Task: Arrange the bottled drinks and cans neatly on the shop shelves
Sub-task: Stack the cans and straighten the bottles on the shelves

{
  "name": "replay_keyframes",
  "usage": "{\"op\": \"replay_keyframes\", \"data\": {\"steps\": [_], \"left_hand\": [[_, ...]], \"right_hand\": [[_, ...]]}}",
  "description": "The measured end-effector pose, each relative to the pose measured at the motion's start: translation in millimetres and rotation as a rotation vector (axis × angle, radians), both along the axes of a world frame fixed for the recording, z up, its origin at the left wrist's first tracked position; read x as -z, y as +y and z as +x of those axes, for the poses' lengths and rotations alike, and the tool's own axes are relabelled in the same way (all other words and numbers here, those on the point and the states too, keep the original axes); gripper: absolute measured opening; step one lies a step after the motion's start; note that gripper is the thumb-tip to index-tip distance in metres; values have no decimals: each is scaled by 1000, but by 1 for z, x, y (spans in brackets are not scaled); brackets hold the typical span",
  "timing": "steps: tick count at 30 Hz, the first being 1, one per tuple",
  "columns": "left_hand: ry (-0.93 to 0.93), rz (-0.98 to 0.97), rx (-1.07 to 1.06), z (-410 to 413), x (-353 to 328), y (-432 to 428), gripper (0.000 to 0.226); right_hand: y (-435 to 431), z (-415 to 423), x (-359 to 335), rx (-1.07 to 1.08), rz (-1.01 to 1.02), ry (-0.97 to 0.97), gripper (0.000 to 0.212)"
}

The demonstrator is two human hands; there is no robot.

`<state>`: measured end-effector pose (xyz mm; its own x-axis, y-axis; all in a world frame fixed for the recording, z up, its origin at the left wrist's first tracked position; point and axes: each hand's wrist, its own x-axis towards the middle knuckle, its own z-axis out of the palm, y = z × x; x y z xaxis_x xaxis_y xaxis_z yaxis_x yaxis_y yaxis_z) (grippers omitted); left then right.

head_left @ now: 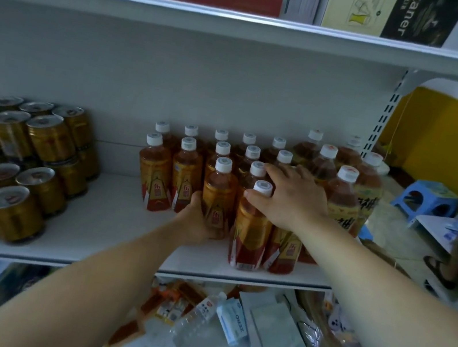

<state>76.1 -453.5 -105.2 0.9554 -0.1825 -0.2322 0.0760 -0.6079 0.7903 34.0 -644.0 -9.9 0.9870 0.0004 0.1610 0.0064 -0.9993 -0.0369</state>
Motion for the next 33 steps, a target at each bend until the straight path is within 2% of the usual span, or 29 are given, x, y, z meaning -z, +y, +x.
{"op": "replay_keyframes", "data": {"steps": [4,8,12,15,18,21,24,27,33], "left_hand": [[-108,137,130,-13,-30,44,77],[-190,280,111,-37,-65,106,45],[-271,448,-21,-72,-89,192,60],[-254,545,-38,-99,-98,270,55],[-226,525,-100,-126,-104,352,42],[-176,562,-220,-146,-103,439,64],[-165,556,-313,-166,-101,516,68],[-135,536,-416,-183,-101,574,67],[-111,509,-529,-180,-90,652,66]], "right_hand": [[20,9,-19,81,29,109,82],[87,18,-39,-47,-2,100,83],[184,28,-44,-214,48,131,78],[271,30,-43,-300,35,162,79],[363,29,-41,-402,99,196,70],[454,26,-39,-491,129,217,64],[536,22,-37,-548,105,222,75],[602,19,-36,-592,103,243,80],[704,38,-23,-653,109,242,69]]}}
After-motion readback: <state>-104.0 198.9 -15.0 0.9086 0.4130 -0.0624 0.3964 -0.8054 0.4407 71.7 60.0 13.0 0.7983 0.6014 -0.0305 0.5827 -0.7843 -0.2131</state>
